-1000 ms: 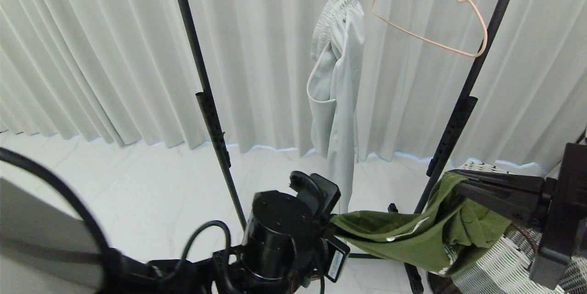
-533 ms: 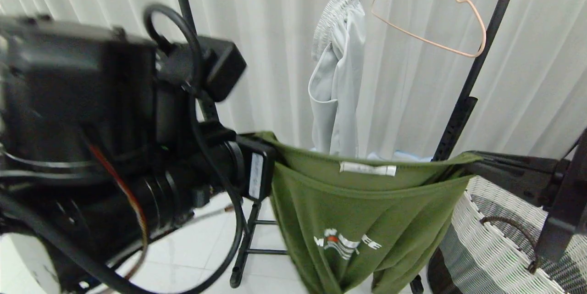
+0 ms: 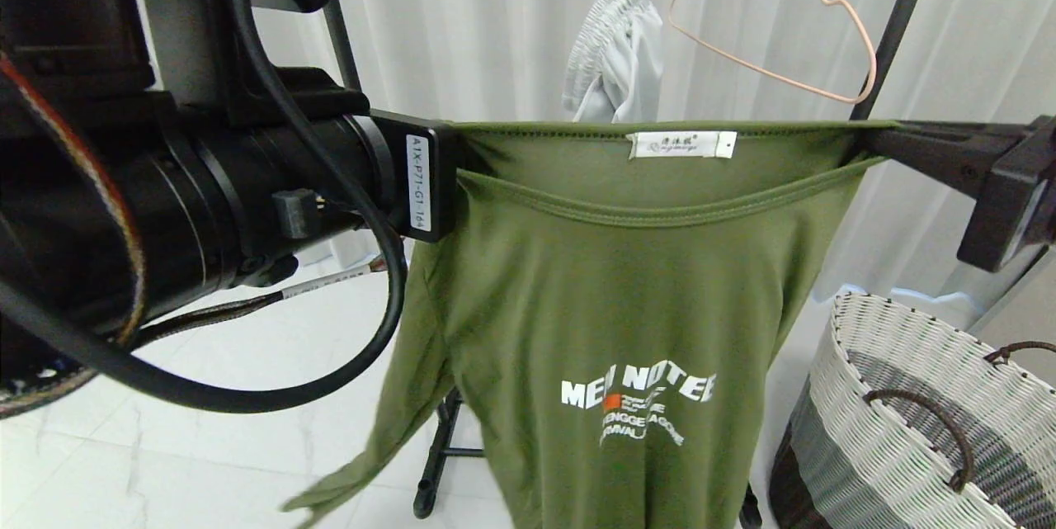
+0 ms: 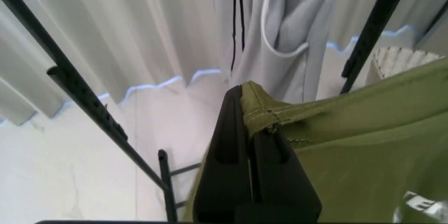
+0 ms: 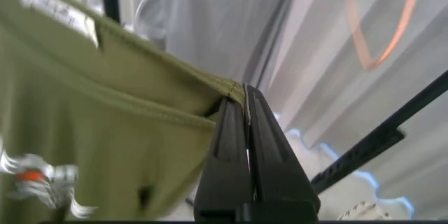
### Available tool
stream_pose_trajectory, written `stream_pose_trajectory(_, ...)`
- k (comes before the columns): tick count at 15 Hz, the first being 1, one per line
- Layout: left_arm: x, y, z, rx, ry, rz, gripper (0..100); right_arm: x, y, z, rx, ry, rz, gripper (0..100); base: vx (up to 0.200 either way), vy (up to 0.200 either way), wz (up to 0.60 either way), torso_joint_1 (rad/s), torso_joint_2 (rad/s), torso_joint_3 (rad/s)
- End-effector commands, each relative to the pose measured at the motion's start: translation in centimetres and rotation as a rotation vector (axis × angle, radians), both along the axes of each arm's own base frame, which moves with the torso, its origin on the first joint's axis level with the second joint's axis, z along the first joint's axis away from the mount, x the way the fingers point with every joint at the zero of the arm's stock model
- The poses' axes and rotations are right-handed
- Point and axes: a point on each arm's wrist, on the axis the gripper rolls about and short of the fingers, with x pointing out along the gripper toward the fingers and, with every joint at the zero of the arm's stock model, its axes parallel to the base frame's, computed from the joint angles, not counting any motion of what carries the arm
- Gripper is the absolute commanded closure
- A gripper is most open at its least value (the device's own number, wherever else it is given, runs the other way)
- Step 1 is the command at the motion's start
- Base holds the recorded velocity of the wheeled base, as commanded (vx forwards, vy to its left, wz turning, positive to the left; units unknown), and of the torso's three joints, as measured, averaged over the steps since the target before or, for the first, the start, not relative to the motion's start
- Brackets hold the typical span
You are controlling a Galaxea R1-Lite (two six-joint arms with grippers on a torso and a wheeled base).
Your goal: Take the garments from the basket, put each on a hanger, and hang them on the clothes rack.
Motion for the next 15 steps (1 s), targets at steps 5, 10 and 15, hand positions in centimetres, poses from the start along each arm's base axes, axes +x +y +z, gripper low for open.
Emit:
stream_pose_trajectory(5,-0.1,0.1,0.3,0.011,-0.018,-0.009,100,0.3,-0.4,1.6,-0.002,-0.007,-0.027,100,0.000,0.000,0.00,0.000,0.00,0.000)
stream_pose_trajectory(10,1.0,-1.3,1.6,-0.005,-0.046,-0.027,100,-4.8,-5.0,3.0,-0.081,0.042,0.031,100,0.000,0.000,0.00,0.000,0.00,0.000)
stream_pose_trajectory(15,3.3,-3.9,2.2,-0.022,-0.054,-0.028,100,-7.3,-4.8,2.1,-0.138,0.095,0.309,100,0.000,0.000,0.00,0.000,0.00,0.000)
